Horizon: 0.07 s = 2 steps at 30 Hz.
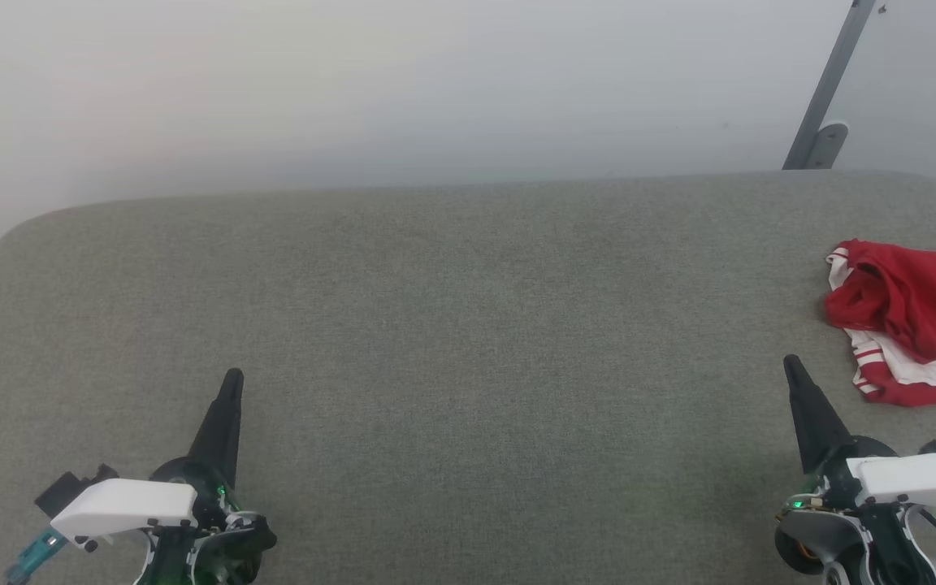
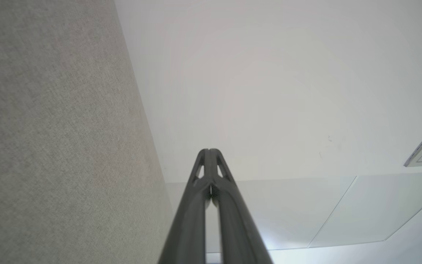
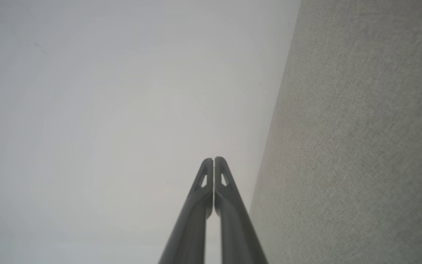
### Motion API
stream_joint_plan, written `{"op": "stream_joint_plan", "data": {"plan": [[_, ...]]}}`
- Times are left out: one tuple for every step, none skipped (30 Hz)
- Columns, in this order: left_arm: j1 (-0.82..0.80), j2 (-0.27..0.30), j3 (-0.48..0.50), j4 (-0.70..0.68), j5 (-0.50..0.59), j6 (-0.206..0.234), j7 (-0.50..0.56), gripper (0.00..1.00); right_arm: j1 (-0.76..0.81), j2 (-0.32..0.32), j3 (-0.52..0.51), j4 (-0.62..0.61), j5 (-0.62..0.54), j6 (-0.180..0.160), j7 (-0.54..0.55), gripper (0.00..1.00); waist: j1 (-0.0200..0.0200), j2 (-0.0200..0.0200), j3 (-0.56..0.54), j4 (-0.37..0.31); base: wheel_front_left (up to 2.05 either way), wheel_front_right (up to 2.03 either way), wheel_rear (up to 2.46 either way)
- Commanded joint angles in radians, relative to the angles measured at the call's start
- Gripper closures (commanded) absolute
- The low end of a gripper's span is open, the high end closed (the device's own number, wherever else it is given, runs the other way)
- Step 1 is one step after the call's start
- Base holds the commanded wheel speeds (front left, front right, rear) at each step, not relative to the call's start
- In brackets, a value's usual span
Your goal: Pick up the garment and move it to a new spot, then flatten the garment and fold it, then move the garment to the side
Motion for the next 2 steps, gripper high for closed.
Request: {"op": "stream_joint_plan", "data": {"plan": [[-0.010, -0.003, 0.000, -0.001, -0.004, -0.003, 0.003, 1.00, -0.004, 0.004, -0.001, -0.003, 0.004, 0.000, 0.002, 1.00, 0.0000, -0.0001, 0.000, 0.000, 0.00, 0.00, 0.00], [-0.010, -0.003, 0.000, -0.001, -0.004, -0.003, 0.003, 1.00, -0.004, 0.004, -0.001, -0.003, 0.004, 0.000, 0.002, 1.00, 0.0000, -0.0001, 0.000, 0.000, 0.00, 0.00, 0.00]]}}
